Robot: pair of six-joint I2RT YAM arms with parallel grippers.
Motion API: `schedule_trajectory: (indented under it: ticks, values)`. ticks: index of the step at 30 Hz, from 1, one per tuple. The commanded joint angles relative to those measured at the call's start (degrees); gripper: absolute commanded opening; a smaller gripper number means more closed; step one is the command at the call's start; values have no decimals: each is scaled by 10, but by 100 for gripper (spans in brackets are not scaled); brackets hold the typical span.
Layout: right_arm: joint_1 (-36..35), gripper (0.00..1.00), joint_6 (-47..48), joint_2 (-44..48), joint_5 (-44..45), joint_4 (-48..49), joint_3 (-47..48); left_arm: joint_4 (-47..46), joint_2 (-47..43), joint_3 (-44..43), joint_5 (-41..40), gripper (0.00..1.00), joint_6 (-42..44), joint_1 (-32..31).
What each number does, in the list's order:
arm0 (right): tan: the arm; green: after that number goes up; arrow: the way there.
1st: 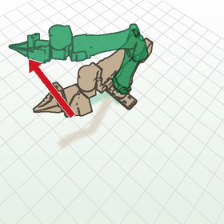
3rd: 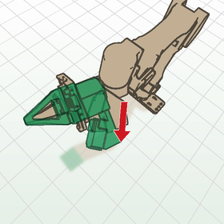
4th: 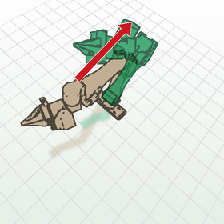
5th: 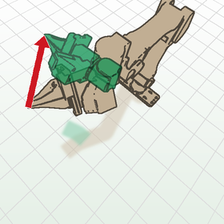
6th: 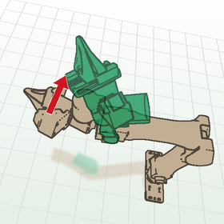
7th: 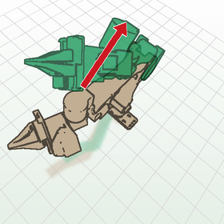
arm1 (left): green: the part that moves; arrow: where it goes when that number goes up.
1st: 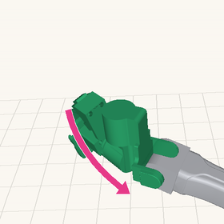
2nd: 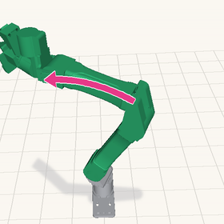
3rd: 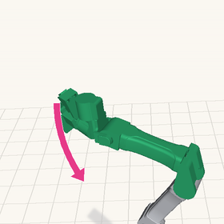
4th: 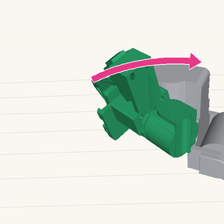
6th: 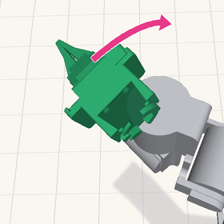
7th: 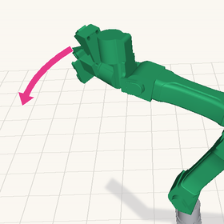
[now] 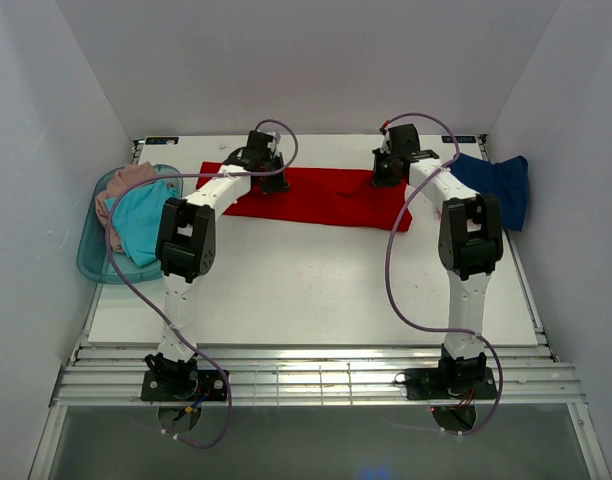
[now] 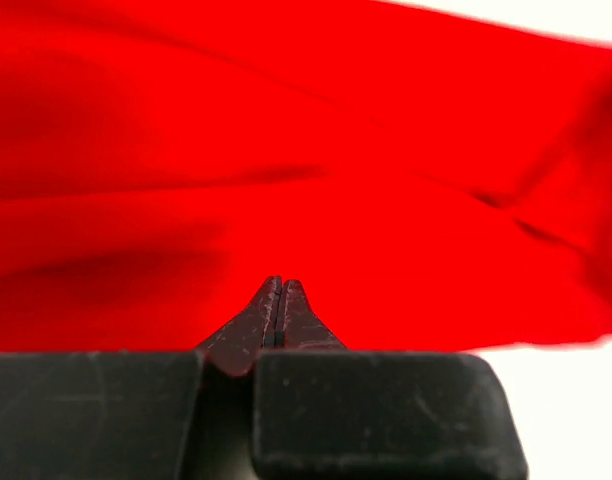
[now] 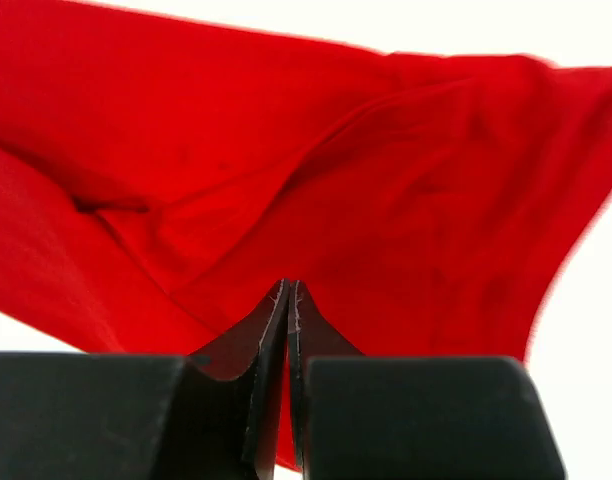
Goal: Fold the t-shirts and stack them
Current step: Fold the other side of the tshirt into a rectangle
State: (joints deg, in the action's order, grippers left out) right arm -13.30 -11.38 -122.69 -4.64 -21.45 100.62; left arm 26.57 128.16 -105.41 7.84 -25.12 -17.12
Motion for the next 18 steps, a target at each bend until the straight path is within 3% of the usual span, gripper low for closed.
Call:
schedule_trajectory:
  ticks: [1, 18]
  values:
    - [-9, 8, -3, -15, -55, 8, 0, -29, -6, -23, 21, 0, -5, -17]
    - [-25, 8, -15, -84, -92, -10, 60, -62, 42, 24, 13, 0, 3, -24]
